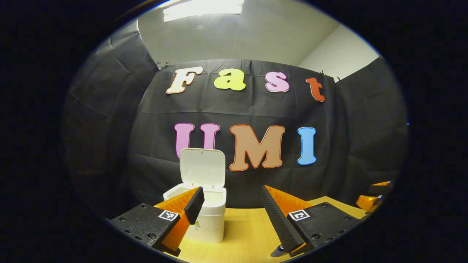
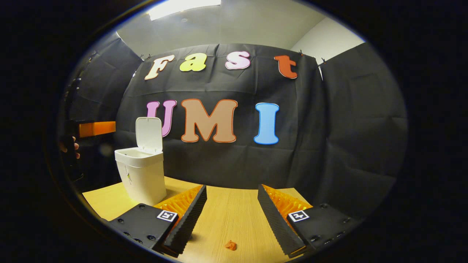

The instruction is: Press the lid of the desktop garbage bin to open it, pick up the crumpled paper on the desktop and throw it into the bin, then pick up the pop can on the desktop and drop it into the bin, and finally close the garbage bin lid.

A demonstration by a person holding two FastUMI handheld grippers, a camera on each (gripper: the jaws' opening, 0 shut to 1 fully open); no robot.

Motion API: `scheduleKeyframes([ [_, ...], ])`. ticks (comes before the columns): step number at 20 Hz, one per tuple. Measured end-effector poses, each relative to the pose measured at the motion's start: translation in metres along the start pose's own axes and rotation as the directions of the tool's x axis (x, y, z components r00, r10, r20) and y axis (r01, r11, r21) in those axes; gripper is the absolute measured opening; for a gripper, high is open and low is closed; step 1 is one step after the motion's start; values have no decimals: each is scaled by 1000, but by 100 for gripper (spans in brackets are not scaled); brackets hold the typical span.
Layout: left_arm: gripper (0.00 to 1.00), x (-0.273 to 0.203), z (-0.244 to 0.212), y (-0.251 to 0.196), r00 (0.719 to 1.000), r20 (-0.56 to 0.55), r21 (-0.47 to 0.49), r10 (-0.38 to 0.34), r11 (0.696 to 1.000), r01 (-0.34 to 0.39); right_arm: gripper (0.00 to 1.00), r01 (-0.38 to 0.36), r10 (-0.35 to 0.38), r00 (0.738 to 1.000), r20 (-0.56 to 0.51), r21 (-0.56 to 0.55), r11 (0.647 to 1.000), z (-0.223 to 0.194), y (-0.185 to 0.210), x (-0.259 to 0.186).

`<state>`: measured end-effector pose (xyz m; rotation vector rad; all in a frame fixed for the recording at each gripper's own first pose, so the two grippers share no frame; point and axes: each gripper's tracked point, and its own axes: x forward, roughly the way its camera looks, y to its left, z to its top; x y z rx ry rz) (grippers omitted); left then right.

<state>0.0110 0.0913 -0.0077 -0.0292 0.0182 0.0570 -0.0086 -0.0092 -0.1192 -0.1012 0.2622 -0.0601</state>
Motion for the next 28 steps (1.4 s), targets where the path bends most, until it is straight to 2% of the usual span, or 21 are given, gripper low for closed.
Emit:
scheduleKeyframes([
  [4, 93, -23, -7, -16, 1000, -8, 5, -5, 1000, 5, 94, -19, 19, 995, -97, 0, 1000, -46, -4, 10],
  [7, 92, -36, -10, -27, 1000, -21, -6, -10, 1000, 10, 94, -38, 37, 979, -201, 1, 999, -92, -3, 21],
  [12, 92, -51, -8, -30, 999, -33, -6, 3, 1000, -3, 92, -63, 53, 928, -369, -15, 998, -171, 1, 39],
  [14, 93, -56, -9, -28, 999, -40, 4, 9, 1000, -9, 87, -70, 53, 901, -431, -25, 997, -196, 3, 46],
  [16, 92, -60, -8, -23, 999, -48, 16, 21, 1000, -20, 87, -76, 52, 870, -490, -28, 997, -222, 7, 49],
  [18, 93, -65, -7, -19, 998, -51, 24, 35, 999, -34, 80, -82, 48, 848, -527, -41, 996, -239, 8, 53],
  [19, 93, -67, -5, -18, 998, -51, 25, 41, 999, -39, 82, -83, 45, 840, -540, -47, 995, -248, 9, 55],
  [22, 93, -71, -2, -15, 997, -55, 37, 51, 998, -49, 79, -88, 40, 819, -573, -55, 995, -267, 11, 63],
  [23, 93, -72, -1, -14, 997, -57, 44, 53, 998, -50, 72, -94, 43, 808, -587, -56, 994, -272, 13, 67],
  [24, 93, -73, 0, -14, 997, -59, 50, 53, 997, -50, 70, -91, 38, 799, -600, -59, 994, -278, 12, 69],
  [25, 93, -74, 0, -14, 997, -61, 57, 53, 997, -50, 73, -92, 40, 789, -614, -54, 994, -284, 13, 71],
  [26, 93, -75, 0, -14, 997, -62, 64, 54, 997, -50, 67, -98, 49, 779, -625, -44, 994, -287, 15, 72],
  [27, 93, -74, 0, -13, 996, -66, 71, 55, 996, -51, 70, -100, 53, 772, -633, -38, 994, -293, 15, 73],
  [28, 92, -74, -1, -12, 996, -71, 74, 56, 996, -51, 60, -111, 67, 768, -637, -29, 993, -293, 15, 73],
])
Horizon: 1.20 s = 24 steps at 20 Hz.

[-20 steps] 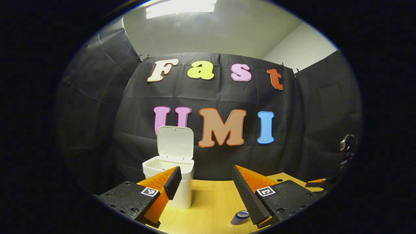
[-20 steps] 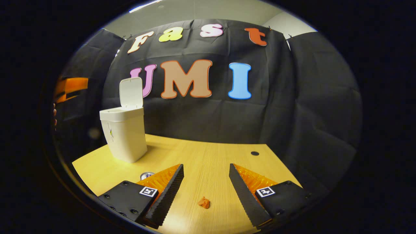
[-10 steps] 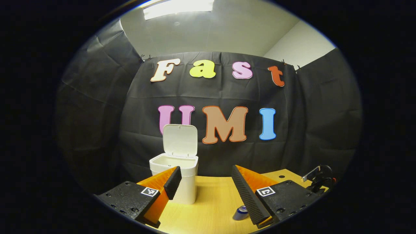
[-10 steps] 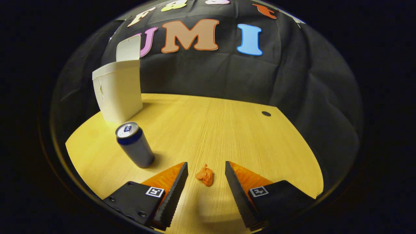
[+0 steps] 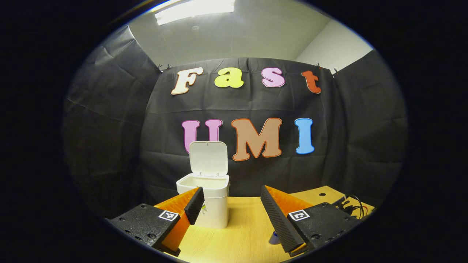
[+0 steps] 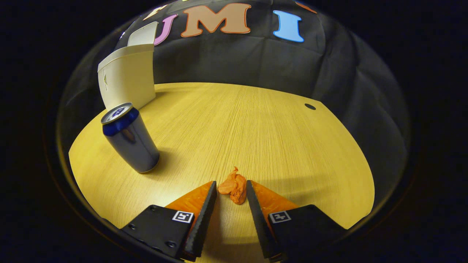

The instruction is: Press the lid of the desktop garbage bin to open it, pick up the crumpled paper on the desktop and throw it into the bin, then pick up the pop can on the desktop and drop it into the bin, and finally close the garbage bin lid.

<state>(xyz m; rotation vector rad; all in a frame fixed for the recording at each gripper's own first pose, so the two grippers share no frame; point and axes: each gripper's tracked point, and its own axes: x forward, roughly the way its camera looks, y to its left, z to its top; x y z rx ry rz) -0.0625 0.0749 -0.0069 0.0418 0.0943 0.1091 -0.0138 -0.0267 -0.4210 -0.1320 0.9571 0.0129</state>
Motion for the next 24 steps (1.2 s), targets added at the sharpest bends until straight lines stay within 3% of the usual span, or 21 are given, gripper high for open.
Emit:
scheduleKeyframes([
  [1, 92, 0, -2, -1, 1000, -2, -1, -2, 1000, 2, 62, -3, 3, 1000, 7, 2, 1000, -1, 0, 1],
  [3, 93, 1, -2, -1, 1000, -3, -1, -5, 1000, 5, 53, -8, 8, 1000, 22, -5, 1000, 2, 0, 2],
  [4, 92, 2, -2, -1, 1000, -4, -1, -7, 1000, 7, 40, -20, 20, 999, 28, 3, 1000, 4, 1, -2],
  [7, 93, 6, -5, -3, 1000, -1, -15, -20, 1000, 20, 39, -76, 71, 990, 124, 31, 997, 37, 7, -30],
  [9, 93, 10, -8, -7, 1000, -2, -33, -31, 999, 31, 40, -117, 106, 967, 231, 37, 992, 80, 17, -58],
  [15, 93, 20, -14, -13, 998, 3, -76, -67, 995, 67, 39, -220, 198, 864, 463, -6, 976, 190, 51, -145],
  [18, 93, 22, -18, -9, 997, 1, -92, -73, 993, 73, 37, -264, 255, 798, 546, -65, 962, 239, 76, -185],
  [24, 92, 20, -29, 14, 998, -13, -119, -54, 992, 52, 37, -330, 375, 681, 629, -194, 924, 322, 143, -234],
])
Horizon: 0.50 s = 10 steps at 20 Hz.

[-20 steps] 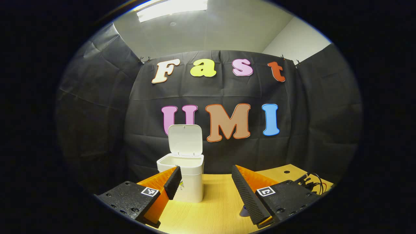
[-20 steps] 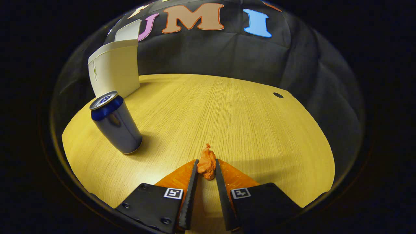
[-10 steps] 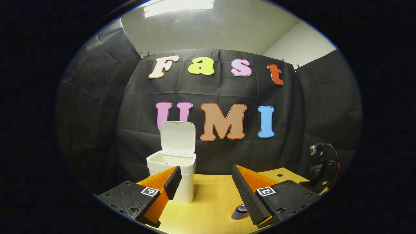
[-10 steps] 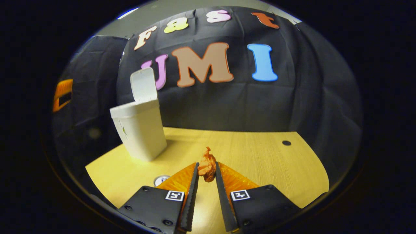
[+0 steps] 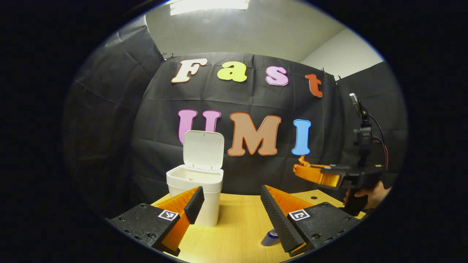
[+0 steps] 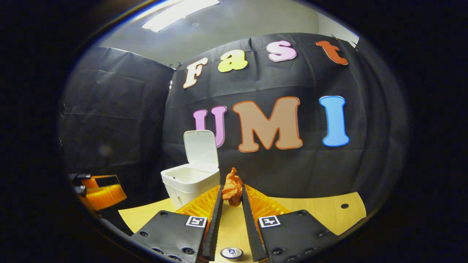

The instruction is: Press the lid of the desktop garbage bin to open it, pick up the crumpled paper on the desktop and throw it into the bin, then pick up the pop can on the desktop and drop it into the bin, and finally close the garbage bin lid.

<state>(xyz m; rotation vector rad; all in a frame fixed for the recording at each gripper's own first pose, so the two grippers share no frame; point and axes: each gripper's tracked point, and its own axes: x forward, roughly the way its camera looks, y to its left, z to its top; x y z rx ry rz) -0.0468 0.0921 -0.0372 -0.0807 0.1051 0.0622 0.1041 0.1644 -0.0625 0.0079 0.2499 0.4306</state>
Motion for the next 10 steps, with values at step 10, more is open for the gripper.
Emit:
scheduleKeyframes([
  [10, 93, 5, -9, 32, 1000, -8, -8, 6, 1000, -6, 37, -100, 101, 995, 27, -41, 994, 34, 70, 88],
])
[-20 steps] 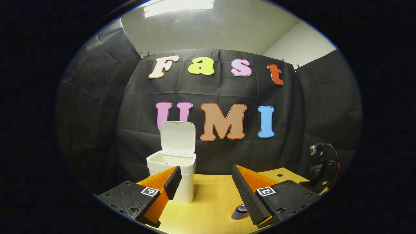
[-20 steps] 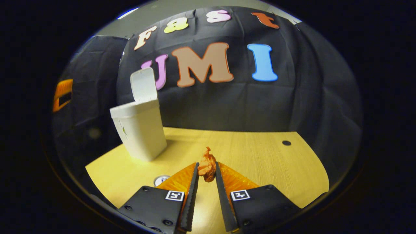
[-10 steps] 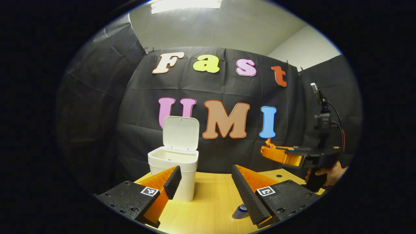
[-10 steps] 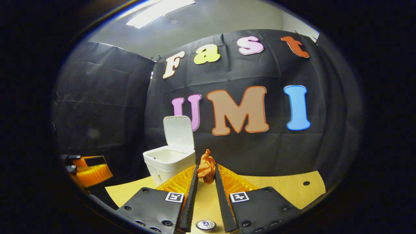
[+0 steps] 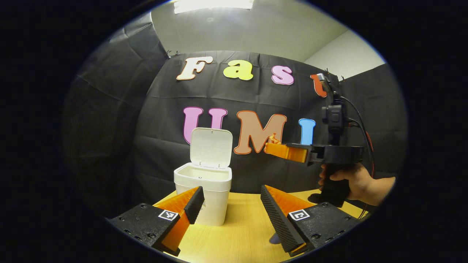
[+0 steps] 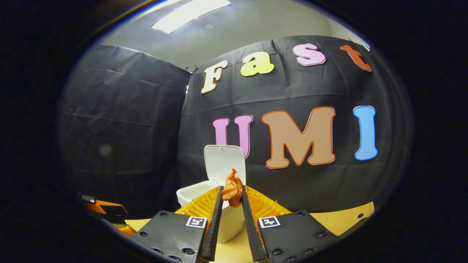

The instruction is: Press the lid of the desktop garbage bin to open it, pick up the crumpled paper on the desktop and throw it into the bin, then pick up the pop can on the desktop and drop it into the bin, and finally close the garbage bin lid.

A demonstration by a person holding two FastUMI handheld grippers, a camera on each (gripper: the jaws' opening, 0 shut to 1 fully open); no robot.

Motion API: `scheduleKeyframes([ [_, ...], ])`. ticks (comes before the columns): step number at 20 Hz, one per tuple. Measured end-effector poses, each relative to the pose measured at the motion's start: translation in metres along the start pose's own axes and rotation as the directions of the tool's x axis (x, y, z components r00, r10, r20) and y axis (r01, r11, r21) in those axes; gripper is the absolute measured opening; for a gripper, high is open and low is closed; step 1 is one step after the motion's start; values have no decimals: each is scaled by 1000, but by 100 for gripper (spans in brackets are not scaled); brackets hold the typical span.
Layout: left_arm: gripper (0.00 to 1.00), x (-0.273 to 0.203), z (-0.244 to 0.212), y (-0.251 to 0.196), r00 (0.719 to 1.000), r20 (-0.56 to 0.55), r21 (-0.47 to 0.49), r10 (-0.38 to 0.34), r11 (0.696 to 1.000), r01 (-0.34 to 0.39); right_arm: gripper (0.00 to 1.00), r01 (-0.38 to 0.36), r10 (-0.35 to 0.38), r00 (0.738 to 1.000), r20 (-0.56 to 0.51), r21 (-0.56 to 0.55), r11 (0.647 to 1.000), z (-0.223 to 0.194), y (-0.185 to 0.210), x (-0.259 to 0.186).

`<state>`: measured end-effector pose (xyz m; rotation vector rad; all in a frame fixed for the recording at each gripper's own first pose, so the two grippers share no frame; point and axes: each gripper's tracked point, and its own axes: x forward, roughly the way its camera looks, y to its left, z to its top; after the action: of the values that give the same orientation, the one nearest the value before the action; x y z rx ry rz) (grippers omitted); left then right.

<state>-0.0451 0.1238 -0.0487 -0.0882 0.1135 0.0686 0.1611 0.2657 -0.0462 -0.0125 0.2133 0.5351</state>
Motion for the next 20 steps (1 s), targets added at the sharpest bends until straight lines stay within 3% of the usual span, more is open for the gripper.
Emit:
scheduleKeyframes([
  [7, 92, 9, -19, 34, 999, -32, -31, 24, 999, -25, 37, -37, 36, 994, -106, -9, 999, -31, 26, 85],
  [13, 93, 14, -33, 63, 997, -57, -20, 44, 999, -45, 37, -36, 35, 971, -236, -3, 999, -78, 35, 163],
  [20, 93, 17, -45, 75, 995, -78, -31, 57, 998, -60, 37, -37, 32, 954, -298, -12, 999, -100, 44, 187],
])
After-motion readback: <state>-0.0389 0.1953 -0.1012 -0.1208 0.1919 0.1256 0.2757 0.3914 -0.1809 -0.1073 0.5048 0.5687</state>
